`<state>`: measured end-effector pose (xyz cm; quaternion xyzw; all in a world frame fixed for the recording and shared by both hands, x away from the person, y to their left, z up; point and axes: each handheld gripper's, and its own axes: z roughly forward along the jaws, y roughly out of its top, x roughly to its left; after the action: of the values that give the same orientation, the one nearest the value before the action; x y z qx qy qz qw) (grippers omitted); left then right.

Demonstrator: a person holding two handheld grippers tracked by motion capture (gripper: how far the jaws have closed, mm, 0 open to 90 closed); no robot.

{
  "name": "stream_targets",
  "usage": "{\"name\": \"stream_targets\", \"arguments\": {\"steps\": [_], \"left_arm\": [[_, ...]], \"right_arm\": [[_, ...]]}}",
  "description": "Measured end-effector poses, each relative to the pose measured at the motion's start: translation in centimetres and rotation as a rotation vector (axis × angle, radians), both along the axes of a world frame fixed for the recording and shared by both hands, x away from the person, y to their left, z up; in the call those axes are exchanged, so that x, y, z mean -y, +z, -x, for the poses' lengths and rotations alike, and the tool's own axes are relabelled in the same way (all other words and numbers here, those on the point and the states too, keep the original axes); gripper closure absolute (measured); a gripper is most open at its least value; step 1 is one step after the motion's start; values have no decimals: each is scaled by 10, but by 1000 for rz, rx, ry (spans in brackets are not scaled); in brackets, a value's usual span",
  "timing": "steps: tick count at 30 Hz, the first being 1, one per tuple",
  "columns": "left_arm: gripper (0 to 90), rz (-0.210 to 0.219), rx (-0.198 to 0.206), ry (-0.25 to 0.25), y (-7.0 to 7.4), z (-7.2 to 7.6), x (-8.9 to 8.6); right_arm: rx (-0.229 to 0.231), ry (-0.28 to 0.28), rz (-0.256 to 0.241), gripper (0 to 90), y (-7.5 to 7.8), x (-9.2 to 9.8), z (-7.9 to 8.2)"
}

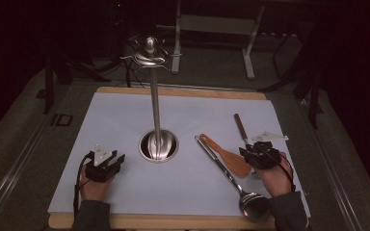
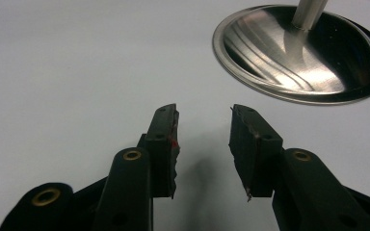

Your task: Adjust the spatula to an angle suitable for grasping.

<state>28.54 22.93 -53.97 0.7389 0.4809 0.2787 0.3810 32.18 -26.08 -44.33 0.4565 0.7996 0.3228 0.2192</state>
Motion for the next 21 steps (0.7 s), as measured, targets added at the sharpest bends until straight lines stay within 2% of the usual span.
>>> {"name": "stream_targets", "arguments": {"steps": [5, 7, 14, 21], "left_arm": [[626, 2, -1, 1, 0, 0, 0], [623, 3, -1, 4, 0, 0, 0], [621, 4, -2, 4, 0, 0, 0], [620, 6, -3, 5, 0, 0, -1]], "right_arm": [[-15, 31, 24, 645, 2, -12, -5], [-32, 45, 23, 639, 2, -18, -9], [-109, 97, 85, 640, -5, -38, -27], [-172, 134, 99, 676, -14, -50, -41]]}}
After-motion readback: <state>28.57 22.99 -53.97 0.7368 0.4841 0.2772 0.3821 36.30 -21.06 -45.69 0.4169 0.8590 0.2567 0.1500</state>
